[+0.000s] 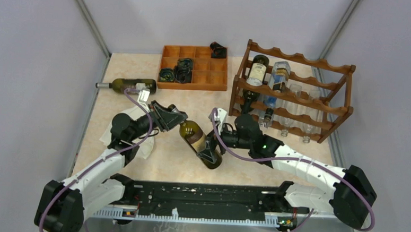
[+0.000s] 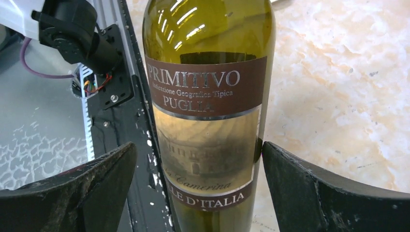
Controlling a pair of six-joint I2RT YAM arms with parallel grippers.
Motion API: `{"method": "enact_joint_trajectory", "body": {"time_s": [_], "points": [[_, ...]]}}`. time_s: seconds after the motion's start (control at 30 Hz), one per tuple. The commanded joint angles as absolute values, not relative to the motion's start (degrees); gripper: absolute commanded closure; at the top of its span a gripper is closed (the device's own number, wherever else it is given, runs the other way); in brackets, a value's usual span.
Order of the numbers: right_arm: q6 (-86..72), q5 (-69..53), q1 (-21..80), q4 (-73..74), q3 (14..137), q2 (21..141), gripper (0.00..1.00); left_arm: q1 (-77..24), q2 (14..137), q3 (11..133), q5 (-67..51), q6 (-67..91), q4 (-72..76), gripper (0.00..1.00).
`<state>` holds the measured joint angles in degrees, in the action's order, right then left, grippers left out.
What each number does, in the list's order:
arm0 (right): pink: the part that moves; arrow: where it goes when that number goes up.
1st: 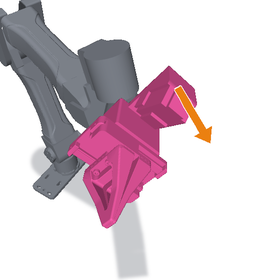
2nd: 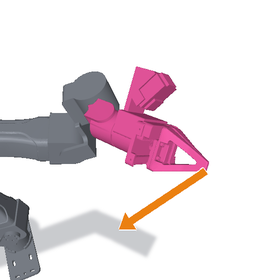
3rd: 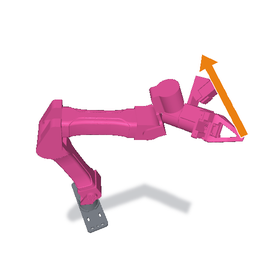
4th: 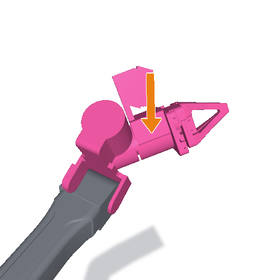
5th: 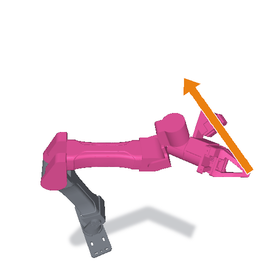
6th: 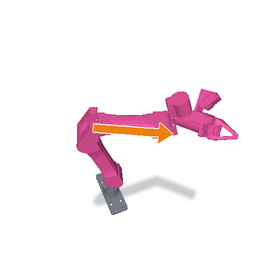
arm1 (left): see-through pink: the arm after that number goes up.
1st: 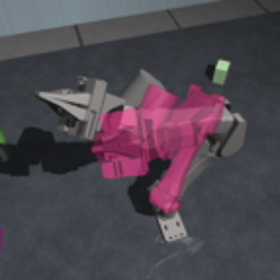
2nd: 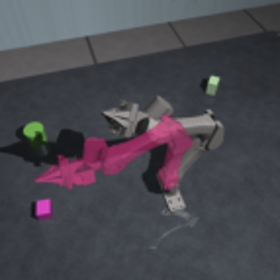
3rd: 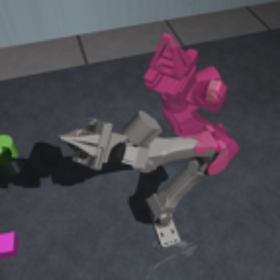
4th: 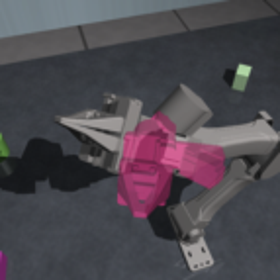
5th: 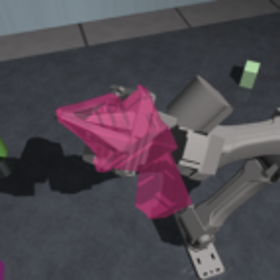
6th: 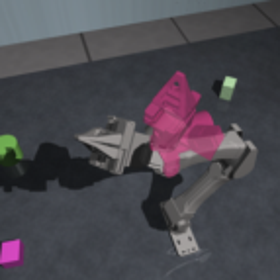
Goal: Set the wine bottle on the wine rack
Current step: Pick up the wine bottle from the center of the board.
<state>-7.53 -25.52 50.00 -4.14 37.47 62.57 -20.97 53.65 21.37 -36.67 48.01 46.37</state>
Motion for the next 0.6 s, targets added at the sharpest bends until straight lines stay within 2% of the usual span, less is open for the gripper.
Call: {"method": "enact_joint_trajectory", "body": {"time_s": [0.0, 0.33, 0.57], "points": [[-10.5, -21.5, 51.4, -4.5, 41.3, 64.1, 0.02, -23.1, 52.4, 21.3, -30.4, 49.4, 53.8, 1.0], [-4.6, -15.9, 52.6, -6.1, 38.0, 64.9, 0.02, -25.2, 53.2, 20.6, -26.1, 53.3, 56.8, 1.0], [-0.3, -19.3, 52.6, -9.5, 33.8, 62.1, 0.12, -25.3, 54.1, 20.1, -24.5, 55.7, 57.3, 1.0]]}}
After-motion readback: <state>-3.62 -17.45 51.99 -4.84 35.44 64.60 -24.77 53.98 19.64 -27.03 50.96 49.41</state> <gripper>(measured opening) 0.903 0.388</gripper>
